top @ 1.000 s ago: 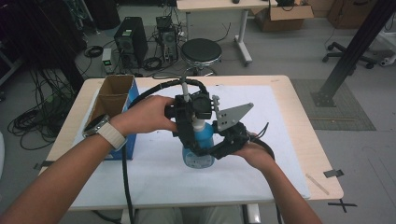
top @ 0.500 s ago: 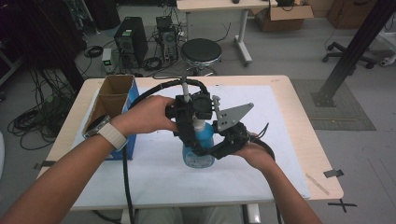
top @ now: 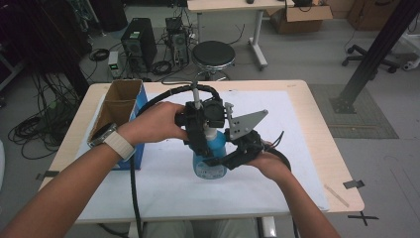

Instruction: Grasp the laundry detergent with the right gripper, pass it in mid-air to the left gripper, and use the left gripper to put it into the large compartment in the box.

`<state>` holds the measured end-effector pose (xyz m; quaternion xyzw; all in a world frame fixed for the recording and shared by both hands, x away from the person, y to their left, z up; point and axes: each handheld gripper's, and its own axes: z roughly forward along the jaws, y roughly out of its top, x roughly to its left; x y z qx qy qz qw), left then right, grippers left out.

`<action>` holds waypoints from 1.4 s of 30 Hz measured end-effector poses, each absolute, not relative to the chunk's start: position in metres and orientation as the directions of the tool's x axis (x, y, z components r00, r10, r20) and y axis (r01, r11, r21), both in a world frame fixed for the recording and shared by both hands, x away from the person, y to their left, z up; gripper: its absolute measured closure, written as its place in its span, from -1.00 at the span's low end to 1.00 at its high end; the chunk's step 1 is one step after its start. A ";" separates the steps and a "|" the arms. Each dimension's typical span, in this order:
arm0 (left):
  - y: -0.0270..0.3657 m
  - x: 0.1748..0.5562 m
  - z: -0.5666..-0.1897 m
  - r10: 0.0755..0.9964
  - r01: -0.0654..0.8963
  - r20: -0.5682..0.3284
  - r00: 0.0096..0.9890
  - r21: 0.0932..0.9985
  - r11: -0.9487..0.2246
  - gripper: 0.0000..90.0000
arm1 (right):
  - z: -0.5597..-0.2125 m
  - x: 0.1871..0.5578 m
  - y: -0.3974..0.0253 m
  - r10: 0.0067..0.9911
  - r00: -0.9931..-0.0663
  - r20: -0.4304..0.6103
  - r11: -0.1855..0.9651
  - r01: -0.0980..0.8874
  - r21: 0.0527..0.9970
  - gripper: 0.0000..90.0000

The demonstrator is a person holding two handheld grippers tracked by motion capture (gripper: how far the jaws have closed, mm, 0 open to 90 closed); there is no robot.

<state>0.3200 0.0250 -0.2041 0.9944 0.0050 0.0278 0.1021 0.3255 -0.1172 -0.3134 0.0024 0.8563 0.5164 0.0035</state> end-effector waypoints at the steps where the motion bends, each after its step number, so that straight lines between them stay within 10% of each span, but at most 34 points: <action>1: 0.025 0.320 -0.204 0.013 0.003 0.052 0.999 0.205 -0.979 -0.28 | -0.313 0.326 -0.117 0.008 -1.000 -0.003 0.467 0.001 0.884 -0.02; 24: 0.024 0.315 -0.200 0.013 -0.002 0.073 0.997 0.200 -0.980 -0.15 | -0.313 0.324 -0.117 -0.007 -1.000 -0.009 0.464 -0.011 0.886 -0.05; 30: 0.027 0.316 -0.193 0.057 0.039 0.102 0.993 0.173 -0.984 -0.15 | -0.312 0.328 -0.126 0.063 -0.996 0.055 0.478 0.079 0.875 -0.60; 42: 0.040 0.321 -0.185 0.179 0.161 0.107 0.978 0.155 -0.975 -0.15 | -0.301 0.328 -0.165 0.186 -0.978 0.095 0.568 0.186 0.802 -0.82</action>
